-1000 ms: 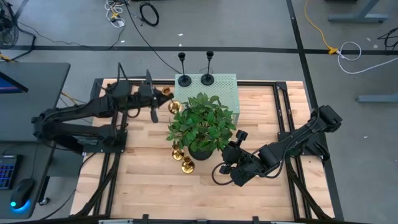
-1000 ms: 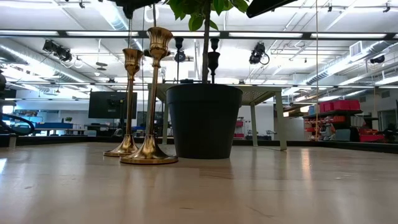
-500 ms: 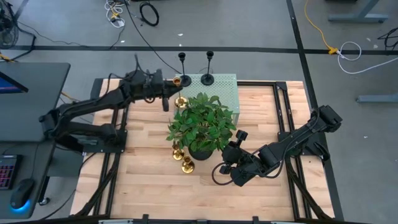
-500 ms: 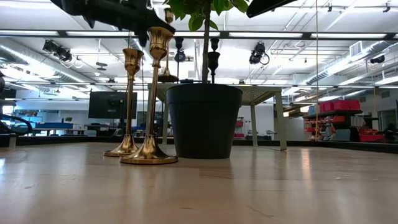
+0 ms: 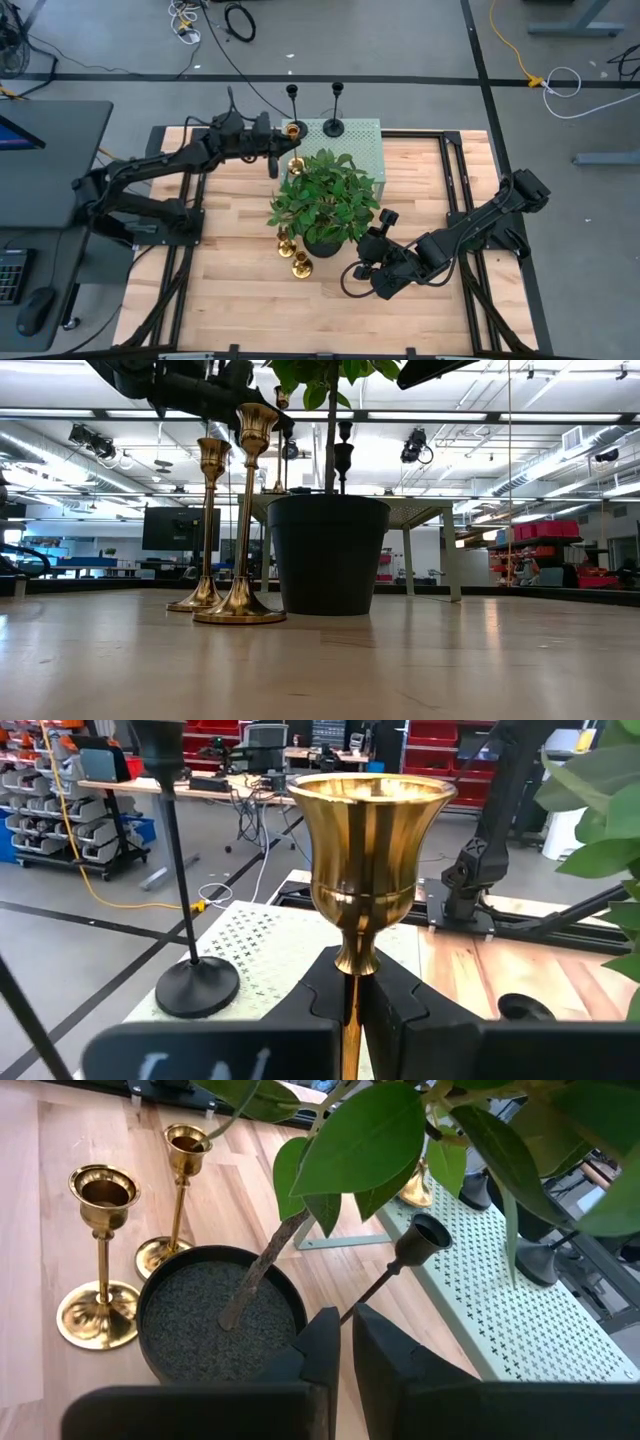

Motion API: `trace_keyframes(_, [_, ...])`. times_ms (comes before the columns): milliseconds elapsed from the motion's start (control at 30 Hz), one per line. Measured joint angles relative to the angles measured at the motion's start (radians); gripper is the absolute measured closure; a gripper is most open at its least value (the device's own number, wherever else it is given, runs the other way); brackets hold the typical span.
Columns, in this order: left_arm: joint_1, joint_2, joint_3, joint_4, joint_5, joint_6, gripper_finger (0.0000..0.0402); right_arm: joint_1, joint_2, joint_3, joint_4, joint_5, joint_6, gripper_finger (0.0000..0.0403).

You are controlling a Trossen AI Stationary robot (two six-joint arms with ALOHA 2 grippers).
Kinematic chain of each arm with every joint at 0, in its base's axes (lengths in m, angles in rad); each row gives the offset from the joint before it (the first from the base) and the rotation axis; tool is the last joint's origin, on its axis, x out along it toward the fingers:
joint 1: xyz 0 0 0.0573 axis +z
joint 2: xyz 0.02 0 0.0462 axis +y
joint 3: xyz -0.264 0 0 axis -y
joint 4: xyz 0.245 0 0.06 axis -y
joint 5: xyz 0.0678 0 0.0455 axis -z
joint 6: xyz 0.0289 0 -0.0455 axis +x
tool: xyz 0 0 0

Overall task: Pick & Place candle stick holders
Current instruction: Put the top gold candle holder on the shelf

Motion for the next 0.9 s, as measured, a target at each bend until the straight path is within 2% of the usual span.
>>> trace_keyframes(167, [0.000, 0.006, 0.000, 0.001, 0.000, 0.000, 0.0381, 0.000, 0.000, 0.000, 0.000, 0.000, 0.000, 0.0369])
trace_keyframes(633, [0.000, 0.007, 0.000, 0.008, -0.020, 0.003, 0.0279, 0.000, 0.000, 0.000, 0.000, 0.000, 0.000, 0.0369])
trace_keyframes(767, [0.000, 0.007, 0.000, 0.009, -0.065, 0.024, 0.0255, 0.000, 0.000, 0.000, 0.000, 0.000, 0.000, 0.0369])
trace_keyframes(900, [0.000, 0.006, 0.000, 0.021, -0.109, 0.026, 0.0250, 0.000, 0.000, 0.000, 0.000, 0.000, 0.000, 0.0369])
